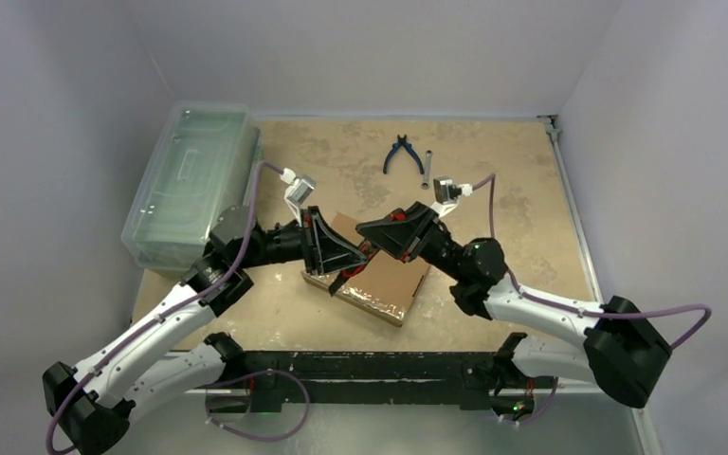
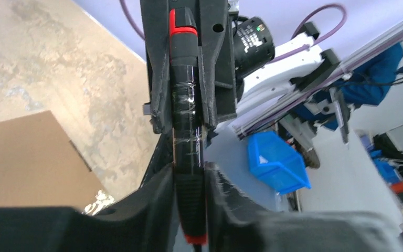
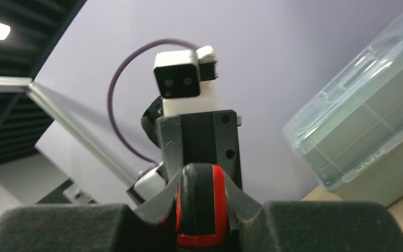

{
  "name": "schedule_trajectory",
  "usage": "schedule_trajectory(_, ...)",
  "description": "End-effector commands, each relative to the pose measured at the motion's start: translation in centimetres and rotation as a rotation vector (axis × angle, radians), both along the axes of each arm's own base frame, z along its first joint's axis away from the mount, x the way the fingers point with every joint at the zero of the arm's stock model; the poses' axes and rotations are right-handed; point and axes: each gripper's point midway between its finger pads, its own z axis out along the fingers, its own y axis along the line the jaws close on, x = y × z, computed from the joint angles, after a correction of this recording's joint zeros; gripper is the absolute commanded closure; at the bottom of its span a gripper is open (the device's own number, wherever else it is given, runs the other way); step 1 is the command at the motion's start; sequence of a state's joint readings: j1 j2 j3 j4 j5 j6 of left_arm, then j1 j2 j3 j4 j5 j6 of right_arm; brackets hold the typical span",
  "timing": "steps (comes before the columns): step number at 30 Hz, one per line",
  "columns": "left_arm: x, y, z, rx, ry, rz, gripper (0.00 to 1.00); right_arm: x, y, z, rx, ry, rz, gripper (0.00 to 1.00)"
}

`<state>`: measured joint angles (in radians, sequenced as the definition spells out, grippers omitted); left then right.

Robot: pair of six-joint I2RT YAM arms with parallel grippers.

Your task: Unpack the express box

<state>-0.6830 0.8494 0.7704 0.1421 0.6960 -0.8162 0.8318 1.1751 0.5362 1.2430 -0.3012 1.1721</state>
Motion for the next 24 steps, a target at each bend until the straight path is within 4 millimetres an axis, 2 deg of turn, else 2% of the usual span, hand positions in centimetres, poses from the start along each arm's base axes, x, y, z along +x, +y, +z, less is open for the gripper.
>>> schedule_trajectory(1, 2.1, 0.9, -1.0, 0.114, -0.055, 0.137, 0.56, 2.1, -4.0, -0.2, 0.024, -0.001, -0.217, 1.0)
schedule_trajectory(2, 2.8, 1.5, -1.5, 0.161, -0.037, 0.185, 0.48, 3.0, -3.9, -1.2, -0.08, -0.044, -0.284, 1.0)
schedule_trajectory(3, 3.5, 2.0, -2.1, 0.209, -0.017, 0.221, 0.35, 4.0, -3.6, -2.6, -0.216, -0.069, -0.344, 1.0)
schedule_trajectory(4, 4.2, 2.5, -2.7, 0.255, 0.002, 0.258, 0.17, 4.7, -3.7, -3.9, -0.345, -0.107, -0.397, 1.0)
schedule_trajectory(5, 5.3, 3.4, -3.4, 0.308, 0.03, 0.316, 0.1, 4.6, -4.0, -4.7, -0.413, -0.144, -0.414, 1.0)
schedule_trajectory(6, 6.6, 4.6, -4.0, 0.359, 0.063, 0.389, 0.08, 4.7, -4.7, -5.2, -0.456, -0.171, -0.45, 1.0)
schedule_trajectory(9, 10.3, 9.1, -7.1, 0.507, 0.191, 0.588, 0.07, 4.5, -6.6, -6.1, -0.594, -0.257, -0.527, 1.0)
schedule_trajectory(11, 12.4, 11.4, -9.1, 0.556, 0.269, 0.666, 0.09, 3.7, -7.3, -6.0, -0.635, -0.354, -0.536, 1.0)
schedule_trajectory(13, 13.9, 11.3, -10.8, 0.561, 0.311, 0.635, 0.11, 1.8, -6.6, -5.5, -0.613, -0.468, -0.466, 1.0)
schedule_trajectory(15, 15.4, 10.5, -12.9, 0.595, 0.327, 0.588, 0.13, 0.8, -5.8, -5.1, -0.582, -0.52, -0.428, 1.0)
schedule_trajectory(17, 17.2, 10.4, -16.0, 0.699, 0.335, 0.544, 0.16, 0.6, -4.3, -5.2, -0.583, -0.541, -0.409, 1.0)
schedule_trajectory(20, 19.3, 11.5, -18.6, 0.836, 0.337, 0.558, 0.17, -0.2, -1.2, -4.8, -0.562, -0.612, -0.401, 1.0)
schedule_trajectory(24, 20.0, 11.0, -21.4, 0.845, 0.323, 0.517, 0.22, 0.3, 2.7, -5.0, -0.524, -0.673, -0.415, 1.0)
